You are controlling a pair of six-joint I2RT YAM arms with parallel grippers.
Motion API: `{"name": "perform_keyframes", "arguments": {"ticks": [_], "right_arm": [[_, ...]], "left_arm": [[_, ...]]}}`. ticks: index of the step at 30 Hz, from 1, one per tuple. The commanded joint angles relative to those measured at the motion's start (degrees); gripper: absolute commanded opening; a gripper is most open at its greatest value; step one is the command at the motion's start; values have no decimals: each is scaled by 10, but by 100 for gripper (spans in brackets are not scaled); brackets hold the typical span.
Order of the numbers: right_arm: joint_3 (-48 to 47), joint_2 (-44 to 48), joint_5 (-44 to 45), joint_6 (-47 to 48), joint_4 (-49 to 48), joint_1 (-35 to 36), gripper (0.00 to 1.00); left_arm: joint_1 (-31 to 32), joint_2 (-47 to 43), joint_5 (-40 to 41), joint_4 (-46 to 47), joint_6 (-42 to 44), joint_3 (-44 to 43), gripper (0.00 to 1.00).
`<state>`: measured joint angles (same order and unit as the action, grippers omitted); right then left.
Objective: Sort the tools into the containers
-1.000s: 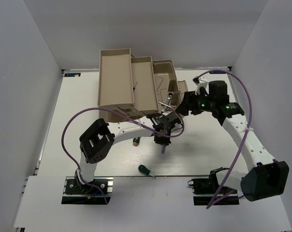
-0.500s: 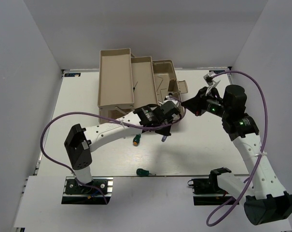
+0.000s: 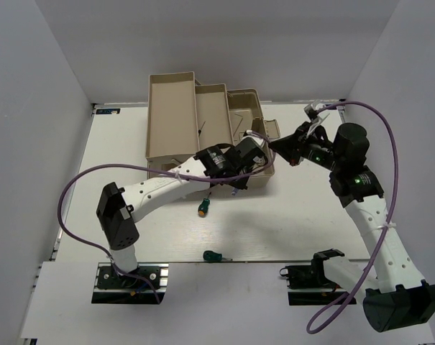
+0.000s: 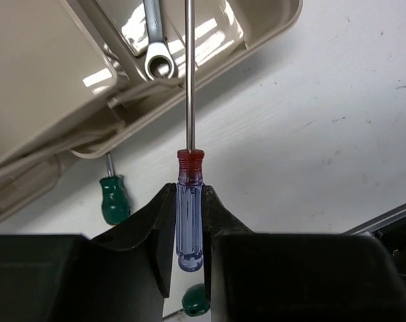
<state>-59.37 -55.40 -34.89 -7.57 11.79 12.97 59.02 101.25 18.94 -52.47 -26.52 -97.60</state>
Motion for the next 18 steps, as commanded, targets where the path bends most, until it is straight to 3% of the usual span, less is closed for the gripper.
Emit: {"name": "perform_keyframes", "arguments": {"ticks": [1,18], "right_arm": [[46,-9,134,106,172,-55,0],[80,-8,128,116,178,-57,0]], "left_arm": [[-108,-84,143,47,-97,-100,0],[-213,-55,85,59,-53,-176,0]]}}
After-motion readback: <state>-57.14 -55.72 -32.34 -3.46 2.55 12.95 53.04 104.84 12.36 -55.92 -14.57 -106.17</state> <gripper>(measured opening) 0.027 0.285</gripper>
